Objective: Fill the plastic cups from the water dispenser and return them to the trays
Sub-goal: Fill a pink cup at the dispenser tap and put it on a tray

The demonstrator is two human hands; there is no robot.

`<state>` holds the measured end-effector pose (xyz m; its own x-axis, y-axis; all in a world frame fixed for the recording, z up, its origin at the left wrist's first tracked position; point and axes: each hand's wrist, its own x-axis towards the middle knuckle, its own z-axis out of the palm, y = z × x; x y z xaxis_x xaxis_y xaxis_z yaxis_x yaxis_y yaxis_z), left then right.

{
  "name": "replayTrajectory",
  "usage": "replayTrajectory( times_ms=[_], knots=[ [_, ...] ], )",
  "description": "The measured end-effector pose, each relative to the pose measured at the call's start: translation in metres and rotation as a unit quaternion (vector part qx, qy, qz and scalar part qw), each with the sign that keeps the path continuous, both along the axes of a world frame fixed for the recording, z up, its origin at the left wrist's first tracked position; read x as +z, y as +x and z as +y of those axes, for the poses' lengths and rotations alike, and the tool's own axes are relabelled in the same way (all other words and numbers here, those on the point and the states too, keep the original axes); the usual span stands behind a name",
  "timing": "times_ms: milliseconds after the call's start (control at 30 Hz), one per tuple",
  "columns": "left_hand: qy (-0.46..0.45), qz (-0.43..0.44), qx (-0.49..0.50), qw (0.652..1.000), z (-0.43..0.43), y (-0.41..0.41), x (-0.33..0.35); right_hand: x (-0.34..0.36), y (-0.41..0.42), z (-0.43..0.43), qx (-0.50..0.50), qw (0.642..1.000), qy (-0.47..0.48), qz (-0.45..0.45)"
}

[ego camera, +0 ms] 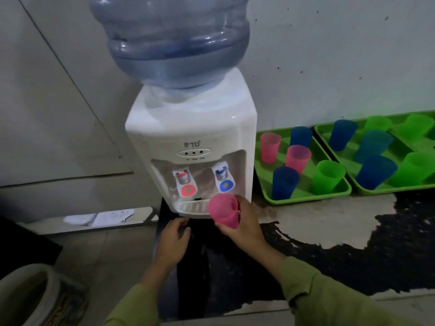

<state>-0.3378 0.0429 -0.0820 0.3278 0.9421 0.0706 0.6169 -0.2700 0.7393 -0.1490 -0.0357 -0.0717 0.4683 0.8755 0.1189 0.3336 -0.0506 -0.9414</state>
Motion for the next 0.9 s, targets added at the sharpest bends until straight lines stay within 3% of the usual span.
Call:
replayTrajectory(
  times_ms=[133, 433, 900],
  knots=[
    [-0.012, -0.023, 0.012, 1.000, 0.016, -0.009, 0.004, -0.003, -0.020, 0.021, 0.026, 0.999, -0.033, -0.006],
    [-0.017, -0.100, 0.033, 0.994, 0.034, -0.010, 0.011, 0.012, -0.052, 0.063, 0.039, 0.998, -0.007, 0.058],
    [-0.057, -0.100, 0.031, 0.993, 0.039, -0.017, -0.010, 0.016, -0.052, 0.090, 0.061, 0.997, -0.055, -0.011]
  ],
)
